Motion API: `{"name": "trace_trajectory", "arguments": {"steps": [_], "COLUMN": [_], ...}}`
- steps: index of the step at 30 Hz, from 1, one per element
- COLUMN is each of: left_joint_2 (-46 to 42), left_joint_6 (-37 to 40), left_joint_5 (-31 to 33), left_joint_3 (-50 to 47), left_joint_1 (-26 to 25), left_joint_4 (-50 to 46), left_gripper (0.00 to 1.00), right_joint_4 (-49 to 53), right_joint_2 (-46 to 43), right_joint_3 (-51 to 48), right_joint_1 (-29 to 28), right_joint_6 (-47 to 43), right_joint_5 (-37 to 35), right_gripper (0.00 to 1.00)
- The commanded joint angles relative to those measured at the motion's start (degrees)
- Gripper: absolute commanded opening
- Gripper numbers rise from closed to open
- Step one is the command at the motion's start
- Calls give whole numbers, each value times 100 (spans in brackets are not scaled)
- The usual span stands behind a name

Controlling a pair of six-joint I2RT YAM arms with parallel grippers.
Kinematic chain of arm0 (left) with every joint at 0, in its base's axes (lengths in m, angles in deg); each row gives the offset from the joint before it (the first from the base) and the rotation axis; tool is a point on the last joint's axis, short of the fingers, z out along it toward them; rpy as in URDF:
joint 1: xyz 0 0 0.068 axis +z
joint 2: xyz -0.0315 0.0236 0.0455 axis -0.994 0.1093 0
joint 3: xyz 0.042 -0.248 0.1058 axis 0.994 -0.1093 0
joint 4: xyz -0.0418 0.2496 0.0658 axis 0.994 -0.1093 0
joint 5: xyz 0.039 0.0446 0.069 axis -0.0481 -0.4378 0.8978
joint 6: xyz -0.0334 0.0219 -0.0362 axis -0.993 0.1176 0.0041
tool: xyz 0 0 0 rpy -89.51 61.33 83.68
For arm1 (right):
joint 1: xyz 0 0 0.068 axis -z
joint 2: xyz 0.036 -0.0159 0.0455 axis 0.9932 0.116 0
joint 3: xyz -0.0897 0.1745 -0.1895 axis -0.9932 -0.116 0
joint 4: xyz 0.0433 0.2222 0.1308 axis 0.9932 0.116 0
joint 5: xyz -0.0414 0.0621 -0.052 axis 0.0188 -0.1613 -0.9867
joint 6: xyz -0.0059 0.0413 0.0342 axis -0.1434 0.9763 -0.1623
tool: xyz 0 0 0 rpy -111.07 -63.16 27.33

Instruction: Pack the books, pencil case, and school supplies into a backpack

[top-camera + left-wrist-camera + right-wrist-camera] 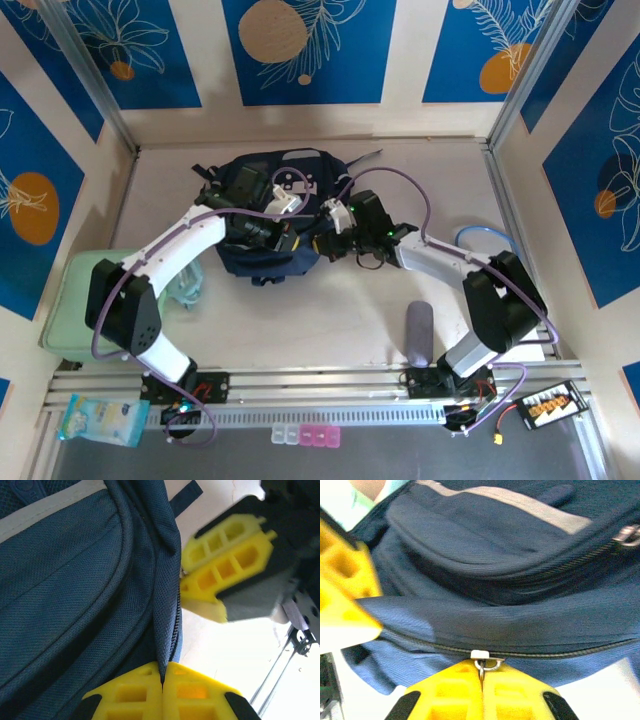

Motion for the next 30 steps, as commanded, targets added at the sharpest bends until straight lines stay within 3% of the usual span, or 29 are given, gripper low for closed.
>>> {"name": "trace_trajectory", "arguments": {"steps": [1,5,12,30], "left_joint_2": [101,165,-66,-495], "left_joint_6": [-66,-60,198,705], "left_joint_5": [-208,-211,-63,-457], "left_joint_3": [234,216,157,-243], "left_joint_1": [-10,-10,-6,5], "left_joint_4": [273,300,-21,-552], "left_gripper": [0,0,0,0], "right_joint_4": [52,138,614,963], "right_joint_2": [-307,-269,-99,1794], "right_joint_3": [-47,-47,3,1660], "right_joint_1": [-190,-201,416,1208], "right_joint_6": [-111,-84,371,-272], "right_joint_5": [304,169,-1409,-1919], "right_gripper": [0,0,0,3]}}
